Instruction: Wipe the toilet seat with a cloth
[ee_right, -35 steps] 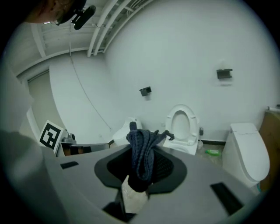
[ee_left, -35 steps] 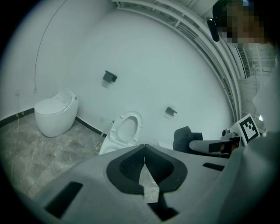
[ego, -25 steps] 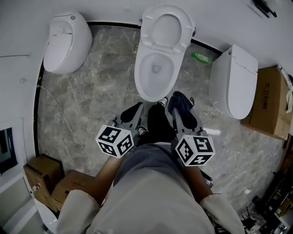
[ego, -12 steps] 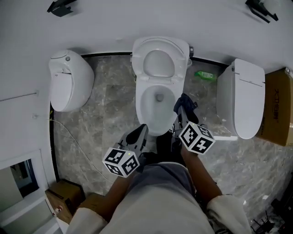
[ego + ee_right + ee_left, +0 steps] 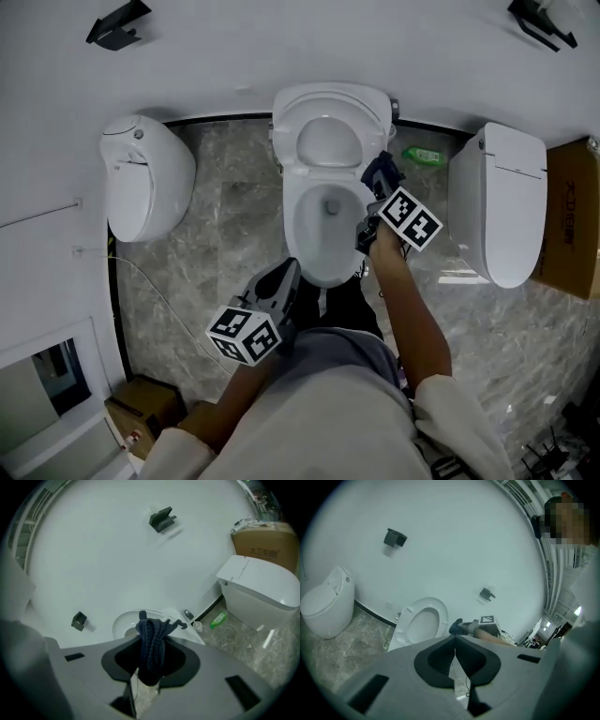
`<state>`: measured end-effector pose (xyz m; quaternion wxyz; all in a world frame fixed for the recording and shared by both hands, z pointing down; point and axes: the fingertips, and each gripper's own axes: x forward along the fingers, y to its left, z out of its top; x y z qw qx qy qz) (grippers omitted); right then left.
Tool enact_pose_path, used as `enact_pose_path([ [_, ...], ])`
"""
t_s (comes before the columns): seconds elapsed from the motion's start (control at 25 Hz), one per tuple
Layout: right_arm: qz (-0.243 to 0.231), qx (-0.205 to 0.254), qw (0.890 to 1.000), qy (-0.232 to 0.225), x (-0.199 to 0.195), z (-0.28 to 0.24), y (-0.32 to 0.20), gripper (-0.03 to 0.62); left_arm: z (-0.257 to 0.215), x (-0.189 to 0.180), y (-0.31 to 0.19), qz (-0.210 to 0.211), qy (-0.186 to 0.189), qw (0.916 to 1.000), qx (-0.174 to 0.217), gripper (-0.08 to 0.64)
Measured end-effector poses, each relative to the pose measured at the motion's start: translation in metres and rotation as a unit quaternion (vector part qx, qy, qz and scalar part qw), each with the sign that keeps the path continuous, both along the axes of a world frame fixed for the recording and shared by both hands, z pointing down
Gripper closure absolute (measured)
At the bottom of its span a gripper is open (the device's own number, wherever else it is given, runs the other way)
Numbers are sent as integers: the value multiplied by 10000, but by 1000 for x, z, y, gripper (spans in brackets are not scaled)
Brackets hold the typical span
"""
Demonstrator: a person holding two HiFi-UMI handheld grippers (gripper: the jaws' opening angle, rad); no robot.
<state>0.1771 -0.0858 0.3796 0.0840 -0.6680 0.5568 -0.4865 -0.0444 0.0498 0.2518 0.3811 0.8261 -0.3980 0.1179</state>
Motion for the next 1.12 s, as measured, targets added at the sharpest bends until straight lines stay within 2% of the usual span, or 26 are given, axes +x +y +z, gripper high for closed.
enact_pose_path([
  [0.12,216,-66,9997,-4,-1,19,-26,508,-7,-14,-22,140,49,9998,111,551],
  [0.32,902,-337,9953,-123,2,45,-57,512,-7,-27,-55,494,77,9987,127,551],
  [0.44,992,-277,9946,81,3,47,-81,512,5,-29,-64,800,48,9968,23,551],
  [0.56,1100,-250,9936,103,2,54,-98,512,15,-30,-64,1312,-289,9908,137,551],
  [0.68,1221,-281,9921,112,1,56,-110,512,21,-37,-65,1506,-234,9883,61,551],
  [0.84,1113,-202,9933,255,-9,48,-121,512,26,-54,-73,1388,-162,9902,-20,551],
  [1.0,689,-181,9959,558,-21,36,-126,512,25,-66,-82,1286,-124,9916,33,551],
  [1.12,576,-163,9963,623,-26,30,-130,512,28,-70,-88,1283,-146,9916,10,551],
])
